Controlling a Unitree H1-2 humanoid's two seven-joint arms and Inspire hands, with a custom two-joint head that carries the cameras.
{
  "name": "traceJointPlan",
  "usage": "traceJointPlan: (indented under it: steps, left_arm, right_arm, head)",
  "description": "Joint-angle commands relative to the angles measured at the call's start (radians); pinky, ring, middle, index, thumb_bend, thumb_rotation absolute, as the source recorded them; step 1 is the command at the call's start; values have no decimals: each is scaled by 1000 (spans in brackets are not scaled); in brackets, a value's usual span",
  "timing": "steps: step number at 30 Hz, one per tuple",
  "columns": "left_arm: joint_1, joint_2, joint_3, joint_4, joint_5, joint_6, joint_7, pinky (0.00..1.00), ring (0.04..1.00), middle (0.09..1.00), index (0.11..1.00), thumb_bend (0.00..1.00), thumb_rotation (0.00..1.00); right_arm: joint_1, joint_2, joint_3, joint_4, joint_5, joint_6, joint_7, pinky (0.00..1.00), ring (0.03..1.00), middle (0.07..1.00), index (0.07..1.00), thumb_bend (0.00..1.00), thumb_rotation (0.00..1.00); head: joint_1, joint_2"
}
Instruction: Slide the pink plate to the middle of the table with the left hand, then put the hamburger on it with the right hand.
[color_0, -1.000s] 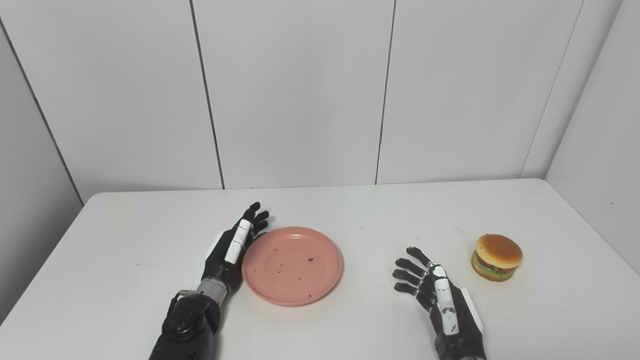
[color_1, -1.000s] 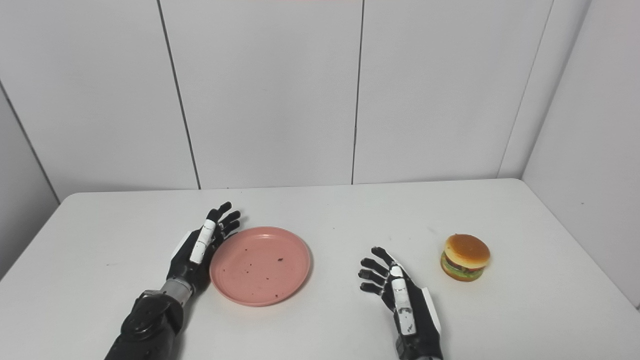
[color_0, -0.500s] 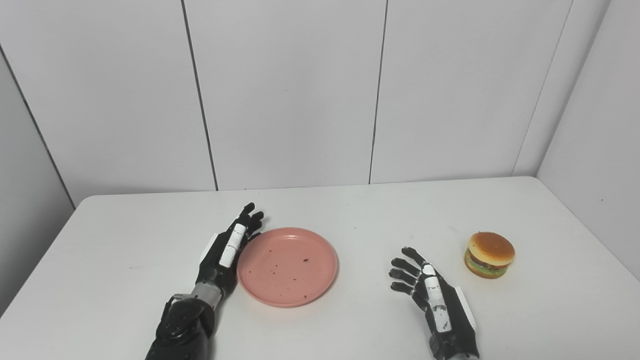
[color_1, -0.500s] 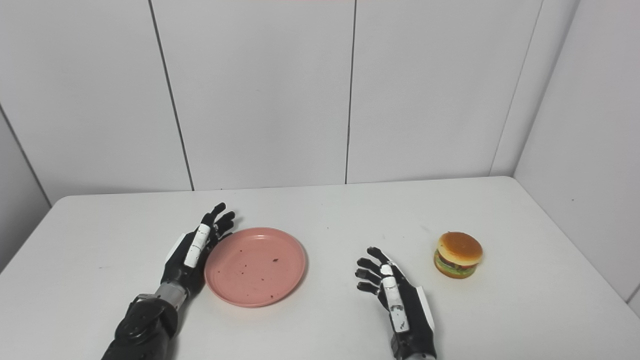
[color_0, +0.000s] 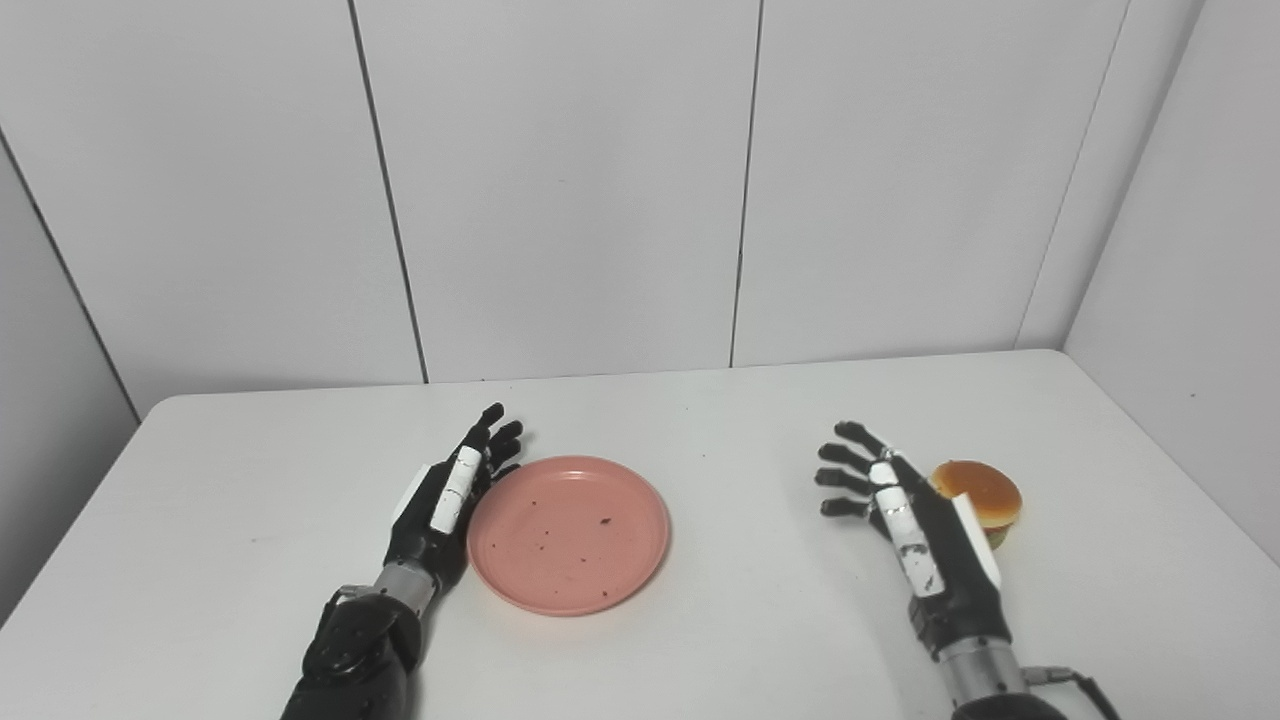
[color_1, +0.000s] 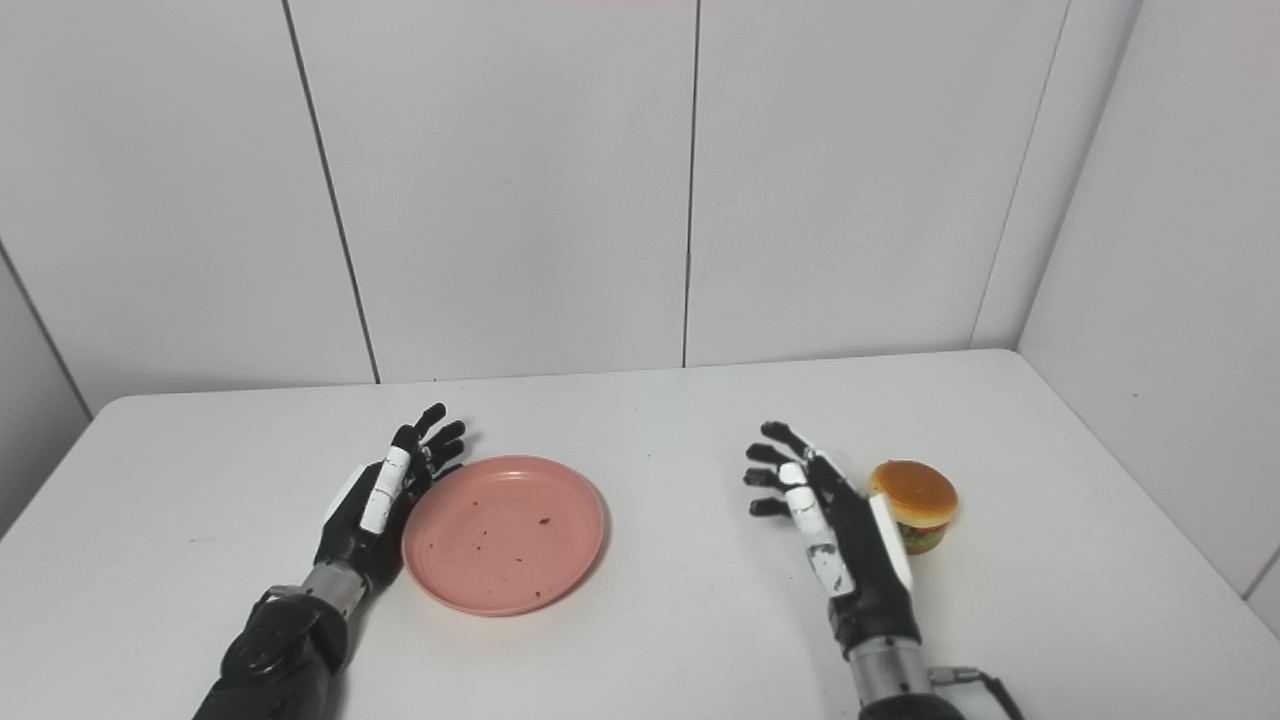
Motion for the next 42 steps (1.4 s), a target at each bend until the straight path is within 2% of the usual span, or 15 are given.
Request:
traceJointPlan:
  steps: [1,5,7,9,10,12,15,17,21,24,33,37,42]
  left_arm:
    - [-25,13,3,22,-2,-5,-7,912,948,924,949,909,848]
    - [-27,7,5,33,1,-15,-5,908,950,924,951,913,840]
    - [-30,5,5,42,3,-22,-4,905,947,923,949,913,844]
    - [-33,4,6,51,2,-30,-6,907,947,923,949,909,845]
    - [-35,4,6,54,1,-33,-7,906,947,925,952,906,848]
    - [-37,3,8,61,-2,-39,-12,912,948,925,956,904,850]
    - [-38,-1,10,61,-2,-39,-9,911,946,920,954,906,847]
    - [-38,-2,10,59,-1,-39,-8,907,946,918,952,907,847]
    - [-38,-4,9,54,0,-41,-8,904,946,914,950,905,850]
    - [-40,-4,11,52,-3,-39,-12,909,948,914,951,902,850]
    - [-42,-6,6,41,0,-31,-16,914,947,915,954,905,858]
    - [-38,-9,5,32,0,-26,-13,909,942,905,950,903,856]
    - [-33,-12,3,26,2,-18,-11,922,952,907,957,900,859]
  right_arm:
    - [-44,-10,-12,-43,0,24,1,677,765,781,818,840,950]
    - [-85,-75,-47,-51,-22,24,6,691,759,761,813,883,927]
    - [-102,-113,-54,-50,-68,9,3,676,751,755,815,874,976]
    - [-115,-150,-55,-42,-124,-17,-3,665,744,753,810,856,993]
    - [-120,-167,-55,-38,-149,-30,-7,662,754,761,817,767,985]
    - [-129,-201,-56,-24,-199,-61,-21,654,756,764,816,751,973]
    - [-143,-289,-34,14,-388,-127,-73,637,741,771,816,758,992]
    - [-150,-329,-25,42,-481,-162,-100,674,766,802,803,730,973]
    - [-164,-381,-6,111,-600,-142,-102,678,792,806,787,790,983]
    - [-176,-406,13,163,-663,-132,-97,661,775,793,779,795,997]
    - [-210,-429,56,349,-738,-145,-133,665,773,787,776,752,953]
    - [-229,-436,77,426,-751,-155,-166,631,734,757,761,749,931]
    - [-247,-432,92,485,-736,-142,-163,657,754,773,770,755,939]
  head:
    - [1,-1]
    - [-1,-6]
    - [-3,-9]
    - [-7,-13]
    - [-7,-13]
    - [-8,-14]
    - [-5,-14]
    - [-5,-14]
    - [-3,-12]
    - [-3,-11]
    - [-2,-6]
    - [0,-4]
    - [8,-1]
